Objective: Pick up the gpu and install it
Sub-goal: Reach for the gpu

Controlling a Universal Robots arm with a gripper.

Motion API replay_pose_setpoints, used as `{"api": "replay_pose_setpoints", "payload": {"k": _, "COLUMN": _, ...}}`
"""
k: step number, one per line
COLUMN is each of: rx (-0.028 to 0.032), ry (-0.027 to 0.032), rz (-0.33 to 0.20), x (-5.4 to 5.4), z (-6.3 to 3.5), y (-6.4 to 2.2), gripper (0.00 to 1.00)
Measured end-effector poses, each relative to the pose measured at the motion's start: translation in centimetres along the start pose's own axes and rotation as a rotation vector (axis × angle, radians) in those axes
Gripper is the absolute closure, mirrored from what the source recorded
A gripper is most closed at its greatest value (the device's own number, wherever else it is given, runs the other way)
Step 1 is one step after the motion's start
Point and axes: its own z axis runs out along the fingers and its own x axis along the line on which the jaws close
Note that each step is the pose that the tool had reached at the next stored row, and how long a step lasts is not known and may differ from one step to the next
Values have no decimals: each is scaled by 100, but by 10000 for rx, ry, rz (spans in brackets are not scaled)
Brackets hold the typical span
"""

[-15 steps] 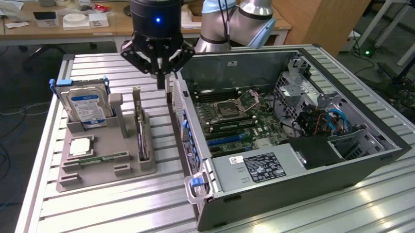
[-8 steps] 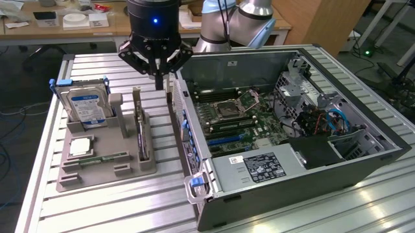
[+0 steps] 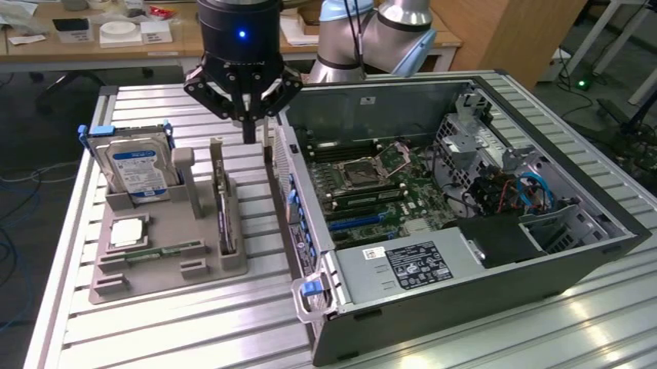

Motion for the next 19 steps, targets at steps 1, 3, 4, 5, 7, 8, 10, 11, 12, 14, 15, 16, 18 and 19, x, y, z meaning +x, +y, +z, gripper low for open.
{"api": "replay_pose_setpoints", "payload": {"k": 1, "rx": 0, "ry": 0, "rz": 0, "x": 5, "z": 1, "y": -2, "gripper": 89}}
{"api": "replay_pose_setpoints", "payload": {"k": 3, "rx": 0, "ry": 2, "rz": 0, "x": 15, "z": 2, "y": -6, "gripper": 89}}
{"api": "replay_pose_setpoints", "payload": {"k": 4, "rx": 1, "ry": 2, "rz": 0, "x": 20, "z": 3, "y": -8, "gripper": 89}}
{"api": "replay_pose_setpoints", "payload": {"k": 5, "rx": 1, "ry": 3, "rz": -1, "x": 25, "z": 4, "y": -10, "gripper": 89}}
{"api": "replay_pose_setpoints", "payload": {"k": 7, "rx": 0, "ry": 4, "rz": 0, "x": 36, "z": 6, "y": -14, "gripper": 89}}
{"api": "replay_pose_setpoints", "payload": {"k": 8, "rx": 1, "ry": 5, "rz": -1, "x": 41, "z": 6, "y": -16, "gripper": 89}}
{"api": "replay_pose_setpoints", "payload": {"k": 10, "rx": 1, "ry": 6, "rz": 0, "x": 52, "z": 8, "y": -20, "gripper": 89}}
{"api": "replay_pose_setpoints", "payload": {"k": 11, "rx": 0, "ry": 7, "rz": 0, "x": 58, "z": 9, "y": -22, "gripper": 89}}
{"api": "replay_pose_setpoints", "payload": {"k": 12, "rx": 1, "ry": 7, "rz": 0, "x": 62, "z": 10, "y": -24, "gripper": 89}}
{"api": "replay_pose_setpoints", "payload": {"k": 14, "rx": 1, "ry": 9, "rz": -1, "x": 72, "z": 11, "y": -28, "gripper": 89}}
{"api": "replay_pose_setpoints", "payload": {"k": 15, "rx": 1, "ry": 9, "rz": 0, "x": 77, "z": 12, "y": -31, "gripper": 89}}
{"api": "replay_pose_setpoints", "payload": {"k": 16, "rx": 1, "ry": 10, "rz": 0, "x": 82, "z": 13, "y": -33, "gripper": 89}}
{"api": "replay_pose_setpoints", "payload": {"k": 18, "rx": 1, "ry": 12, "rz": 0, "x": 91, "z": 14, "y": -37, "gripper": 89}}
{"api": "replay_pose_setpoints", "payload": {"k": 19, "rx": 1, "ry": 13, "rz": 0, "x": 95, "z": 15, "y": -39, "gripper": 89}}
